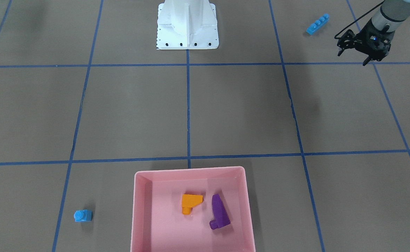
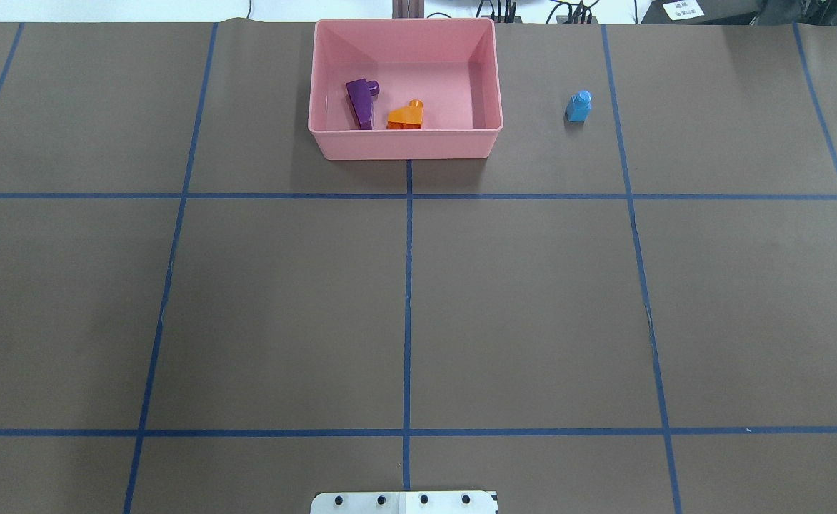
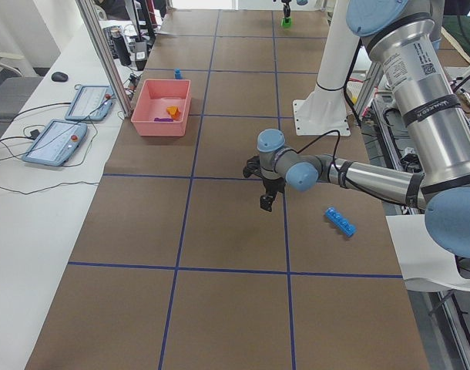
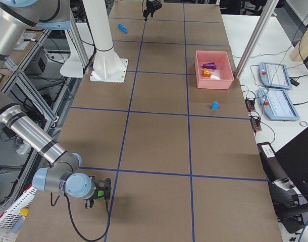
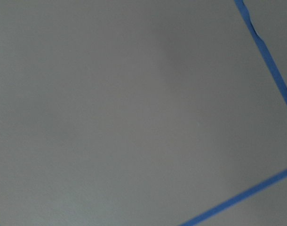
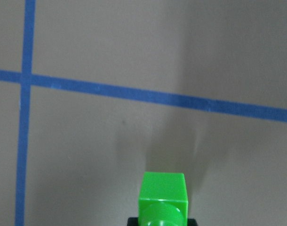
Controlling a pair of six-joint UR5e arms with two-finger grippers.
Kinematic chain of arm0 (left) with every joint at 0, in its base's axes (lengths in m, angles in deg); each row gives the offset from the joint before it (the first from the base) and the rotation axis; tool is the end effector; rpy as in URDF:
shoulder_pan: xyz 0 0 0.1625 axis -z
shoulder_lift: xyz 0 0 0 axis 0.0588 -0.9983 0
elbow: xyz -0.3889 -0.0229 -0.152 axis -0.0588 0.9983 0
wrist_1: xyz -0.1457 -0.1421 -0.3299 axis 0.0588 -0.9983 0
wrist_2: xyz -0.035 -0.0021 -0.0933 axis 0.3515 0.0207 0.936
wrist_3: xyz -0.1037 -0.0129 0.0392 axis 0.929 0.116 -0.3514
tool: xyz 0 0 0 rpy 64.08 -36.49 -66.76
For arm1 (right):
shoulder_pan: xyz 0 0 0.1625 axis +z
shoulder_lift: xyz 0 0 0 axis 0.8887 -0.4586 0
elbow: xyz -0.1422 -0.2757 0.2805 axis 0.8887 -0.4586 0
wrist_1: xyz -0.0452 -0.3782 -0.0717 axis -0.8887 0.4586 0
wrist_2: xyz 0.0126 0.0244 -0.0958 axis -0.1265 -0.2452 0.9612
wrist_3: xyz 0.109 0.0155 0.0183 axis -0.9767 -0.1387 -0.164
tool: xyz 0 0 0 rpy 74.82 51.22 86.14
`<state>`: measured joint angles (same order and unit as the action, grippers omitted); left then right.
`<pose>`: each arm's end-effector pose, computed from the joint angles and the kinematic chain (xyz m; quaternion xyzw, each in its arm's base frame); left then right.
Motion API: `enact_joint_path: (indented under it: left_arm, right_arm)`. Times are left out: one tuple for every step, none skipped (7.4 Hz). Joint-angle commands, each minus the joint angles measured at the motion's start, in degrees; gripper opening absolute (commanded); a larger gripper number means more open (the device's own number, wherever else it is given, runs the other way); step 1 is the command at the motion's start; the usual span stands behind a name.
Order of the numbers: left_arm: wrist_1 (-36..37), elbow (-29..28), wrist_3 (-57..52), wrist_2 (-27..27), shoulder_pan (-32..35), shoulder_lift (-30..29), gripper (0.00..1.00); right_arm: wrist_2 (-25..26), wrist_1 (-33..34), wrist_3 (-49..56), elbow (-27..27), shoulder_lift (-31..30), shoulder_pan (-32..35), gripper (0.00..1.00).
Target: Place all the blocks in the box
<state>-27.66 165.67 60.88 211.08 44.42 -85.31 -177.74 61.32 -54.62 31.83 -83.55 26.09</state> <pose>0.1883 -0.2568 0.5319 0.0356 0.3737 0.3026 0.8761 0.0437 -0.1248 0.8195 -0.0197 -0.4350 -0.0661 0.8978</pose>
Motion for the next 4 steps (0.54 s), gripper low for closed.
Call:
enact_joint_path:
  left_arm:
    - [-2.55, 0.02, 0.61, -0.91, -8.32, 4.13, 1.0]
    - [-4.22, 0.19, 0.61, -3.97, -13.06, 5.89, 1.0]
    - [-7.63, 0.19, 1.83, -4.7, -16.76, 7.73, 1.0]
    - [-9.14, 0.11, 5.85, -5.83, -22.19, 8.45, 1.0]
  right_arm:
    - [-0.57, 4.47, -10.45, 9.73, 2.69, -2.73, 0.0]
    - [-0.57, 14.95, -14.24, 17.71, 7.23, -4.14, 0.0]
    - [-0.83, 28.89, -14.72, 20.92, 17.54, -4.16, 0.0]
    - [-1.09, 41.38, -14.81, 20.61, 30.18, -4.33, 0.0]
